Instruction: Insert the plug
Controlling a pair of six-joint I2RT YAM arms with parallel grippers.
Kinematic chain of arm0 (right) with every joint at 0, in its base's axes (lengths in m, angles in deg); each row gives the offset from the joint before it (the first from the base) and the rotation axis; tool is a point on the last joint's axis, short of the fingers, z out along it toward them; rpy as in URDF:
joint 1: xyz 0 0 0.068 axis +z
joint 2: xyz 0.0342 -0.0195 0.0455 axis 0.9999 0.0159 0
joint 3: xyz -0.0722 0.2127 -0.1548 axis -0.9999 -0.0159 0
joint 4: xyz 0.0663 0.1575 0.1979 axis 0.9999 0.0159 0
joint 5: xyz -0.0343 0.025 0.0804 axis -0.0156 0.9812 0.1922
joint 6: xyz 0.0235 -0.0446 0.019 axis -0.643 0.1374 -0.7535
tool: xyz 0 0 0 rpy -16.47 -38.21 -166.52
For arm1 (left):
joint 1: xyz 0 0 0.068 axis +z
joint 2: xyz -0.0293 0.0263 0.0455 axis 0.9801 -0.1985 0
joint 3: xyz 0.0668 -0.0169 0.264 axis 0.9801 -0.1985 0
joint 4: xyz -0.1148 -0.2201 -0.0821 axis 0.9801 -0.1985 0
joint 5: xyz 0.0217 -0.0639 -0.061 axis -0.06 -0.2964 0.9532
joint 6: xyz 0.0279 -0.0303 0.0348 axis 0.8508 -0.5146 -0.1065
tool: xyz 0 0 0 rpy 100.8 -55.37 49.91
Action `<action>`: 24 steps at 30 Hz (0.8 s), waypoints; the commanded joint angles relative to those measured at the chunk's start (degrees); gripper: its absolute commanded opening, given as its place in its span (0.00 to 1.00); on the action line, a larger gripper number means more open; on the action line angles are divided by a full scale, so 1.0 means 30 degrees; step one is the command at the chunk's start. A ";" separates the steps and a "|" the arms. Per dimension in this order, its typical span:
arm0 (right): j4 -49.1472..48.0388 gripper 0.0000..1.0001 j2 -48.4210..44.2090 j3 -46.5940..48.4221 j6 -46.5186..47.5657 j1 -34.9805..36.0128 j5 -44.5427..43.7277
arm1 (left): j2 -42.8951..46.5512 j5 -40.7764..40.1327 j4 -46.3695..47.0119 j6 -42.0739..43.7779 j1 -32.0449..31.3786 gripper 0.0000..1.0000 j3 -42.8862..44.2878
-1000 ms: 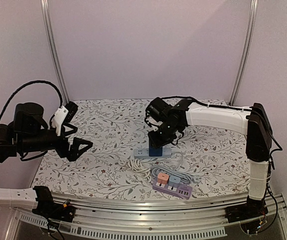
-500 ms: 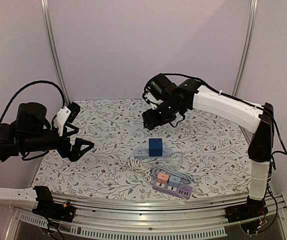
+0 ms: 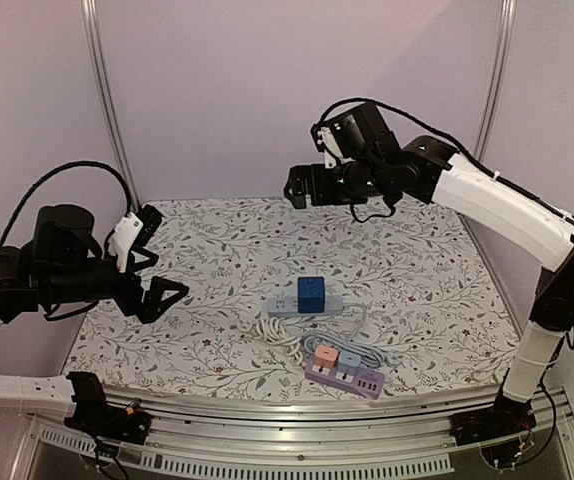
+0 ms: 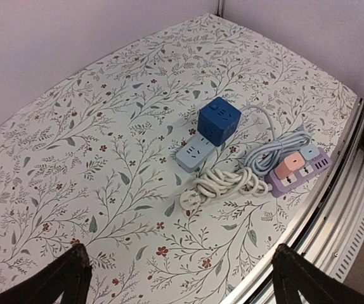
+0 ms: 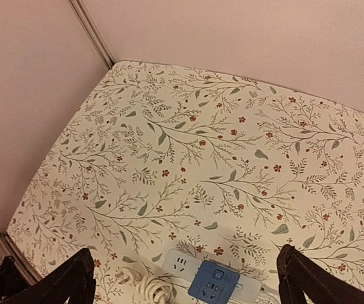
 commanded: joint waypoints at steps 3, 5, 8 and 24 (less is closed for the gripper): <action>-0.4066 0.99 -0.3003 -0.2816 -0.5223 -0.1983 0.2841 | 0.0293 -0.0676 0.0478 0.0243 -0.0016 0.99 -0.0365; -0.4500 0.99 -0.3719 -0.4091 -0.7092 -0.2261 0.2458 | 0.0481 -0.0764 0.0629 0.0252 -0.0016 1.00 -0.0610; -0.6168 0.99 -0.5384 -0.6381 -0.7446 -0.2272 0.1737 | 0.0640 -0.0811 0.0774 0.0383 -0.0016 0.99 -0.0850; -0.7238 0.99 -0.9770 -1.1618 -1.0731 -0.2300 -0.0469 | 0.0608 0.0041 0.1074 0.1209 -0.0016 0.99 -0.1755</action>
